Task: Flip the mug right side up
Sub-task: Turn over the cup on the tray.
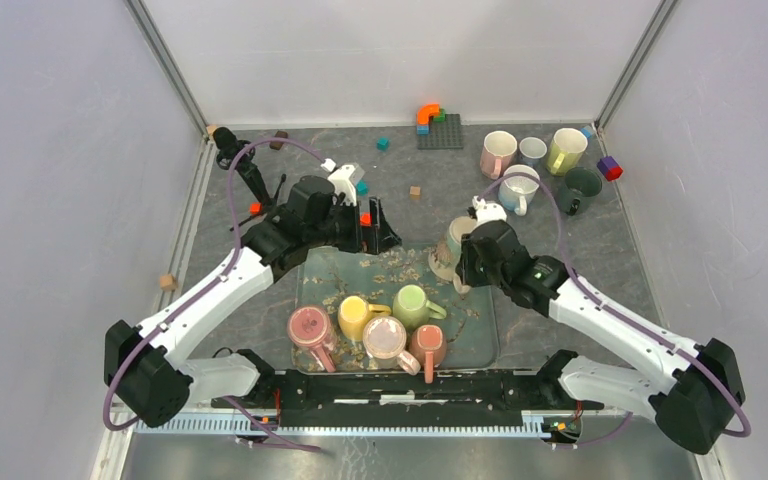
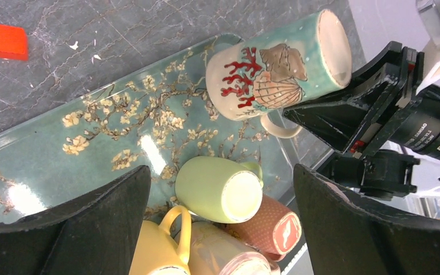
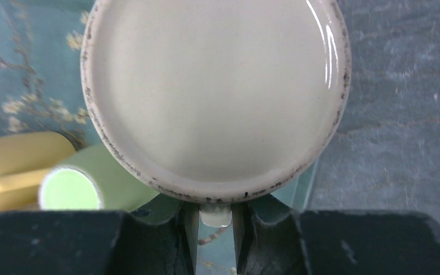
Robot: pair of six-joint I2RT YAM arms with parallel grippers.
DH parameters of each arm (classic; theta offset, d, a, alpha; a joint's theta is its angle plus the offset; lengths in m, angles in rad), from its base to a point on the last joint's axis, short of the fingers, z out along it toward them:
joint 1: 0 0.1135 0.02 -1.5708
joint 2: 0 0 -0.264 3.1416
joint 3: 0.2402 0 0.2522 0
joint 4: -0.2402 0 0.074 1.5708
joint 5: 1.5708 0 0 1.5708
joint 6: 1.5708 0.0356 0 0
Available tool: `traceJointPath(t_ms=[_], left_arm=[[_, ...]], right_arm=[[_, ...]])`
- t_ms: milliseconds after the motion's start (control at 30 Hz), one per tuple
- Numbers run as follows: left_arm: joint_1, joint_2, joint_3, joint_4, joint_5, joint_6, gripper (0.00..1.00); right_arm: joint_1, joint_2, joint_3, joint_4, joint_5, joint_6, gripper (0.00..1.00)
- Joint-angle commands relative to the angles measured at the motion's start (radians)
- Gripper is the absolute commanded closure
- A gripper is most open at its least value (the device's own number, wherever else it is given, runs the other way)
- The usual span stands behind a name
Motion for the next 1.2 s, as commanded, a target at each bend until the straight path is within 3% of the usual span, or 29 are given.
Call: traceJointPath(t_ms=[0, 500, 600, 1000, 1167], left_arm=[[0.037, -0.043, -0.015, 0.089, 0.081, -0.089, 0.00], [0.101, -0.040, -0.119, 0.385, 0.287, -0.375, 0.00], [0.108, -0.026, -0.154, 0.515, 0.320, -0.463, 0.00], [0.108, 0.028, -0.225, 0.881, 0.293, -0.730, 0.00], [0.108, 0.040, -0.232, 0.916, 0.274, -0.751, 0.00]], right_arm=[[-0.059, -0.007, 0.103, 0.224, -0.086, -0.026, 1.00], [-0.231, 0.066, 0.127, 0.743, -0.429, 0.203, 1.00], [-0.237, 0.086, 0.127, 0.843, -0.478, 0.268, 1.00], [-0.237, 0.134, 0.095, 1.165, -0.554, 0.500, 1.00], [-0.237, 0.140, 0.105, 1.190, -0.565, 0.525, 1.00]])
